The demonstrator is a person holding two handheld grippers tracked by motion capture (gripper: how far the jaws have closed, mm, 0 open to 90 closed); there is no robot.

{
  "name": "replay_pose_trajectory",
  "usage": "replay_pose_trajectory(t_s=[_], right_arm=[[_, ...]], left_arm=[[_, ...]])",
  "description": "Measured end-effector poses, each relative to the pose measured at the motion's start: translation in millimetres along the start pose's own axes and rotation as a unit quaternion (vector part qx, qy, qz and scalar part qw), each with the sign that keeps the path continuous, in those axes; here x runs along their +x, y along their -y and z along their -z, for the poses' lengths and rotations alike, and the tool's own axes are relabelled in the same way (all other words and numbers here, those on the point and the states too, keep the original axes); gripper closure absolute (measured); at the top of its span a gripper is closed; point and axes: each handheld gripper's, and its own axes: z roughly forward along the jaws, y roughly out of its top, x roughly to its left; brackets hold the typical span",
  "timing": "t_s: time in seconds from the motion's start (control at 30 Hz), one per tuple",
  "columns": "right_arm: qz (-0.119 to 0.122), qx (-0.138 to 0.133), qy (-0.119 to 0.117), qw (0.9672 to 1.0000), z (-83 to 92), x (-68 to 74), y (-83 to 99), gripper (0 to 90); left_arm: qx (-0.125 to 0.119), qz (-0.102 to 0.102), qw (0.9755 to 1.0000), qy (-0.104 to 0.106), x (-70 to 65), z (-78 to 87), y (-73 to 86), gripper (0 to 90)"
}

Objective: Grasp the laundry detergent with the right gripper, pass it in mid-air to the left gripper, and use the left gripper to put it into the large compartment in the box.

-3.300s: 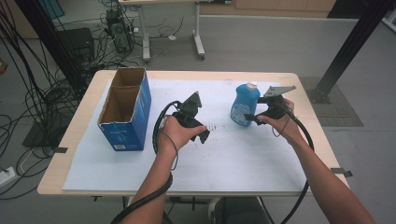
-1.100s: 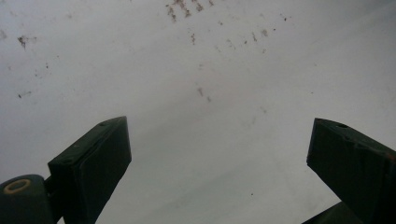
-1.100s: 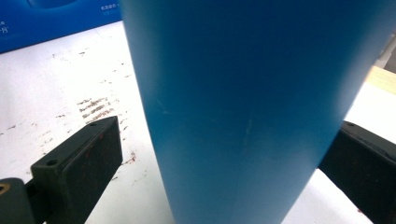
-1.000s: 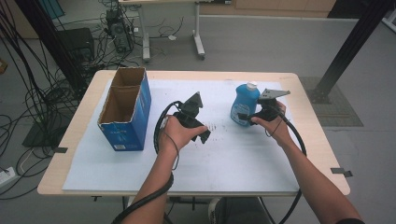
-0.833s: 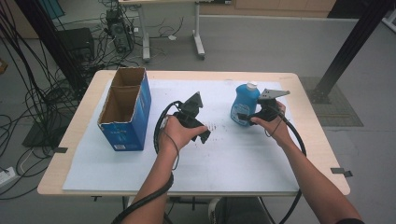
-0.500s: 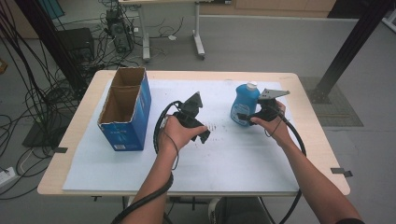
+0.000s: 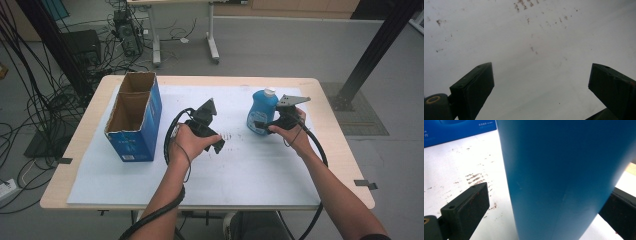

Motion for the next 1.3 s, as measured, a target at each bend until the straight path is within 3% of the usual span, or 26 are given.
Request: replay_pose_trajectory(t_s=[1.3], right_arm=[[0.005, -0.001, 0.001, 1.0000, 0.5, -0.1, -0.9, 1.4]], left_arm=[[0.000, -0.005, 1.0000, -0.003, -2.0, 1.6, -2.0, 6.8]])
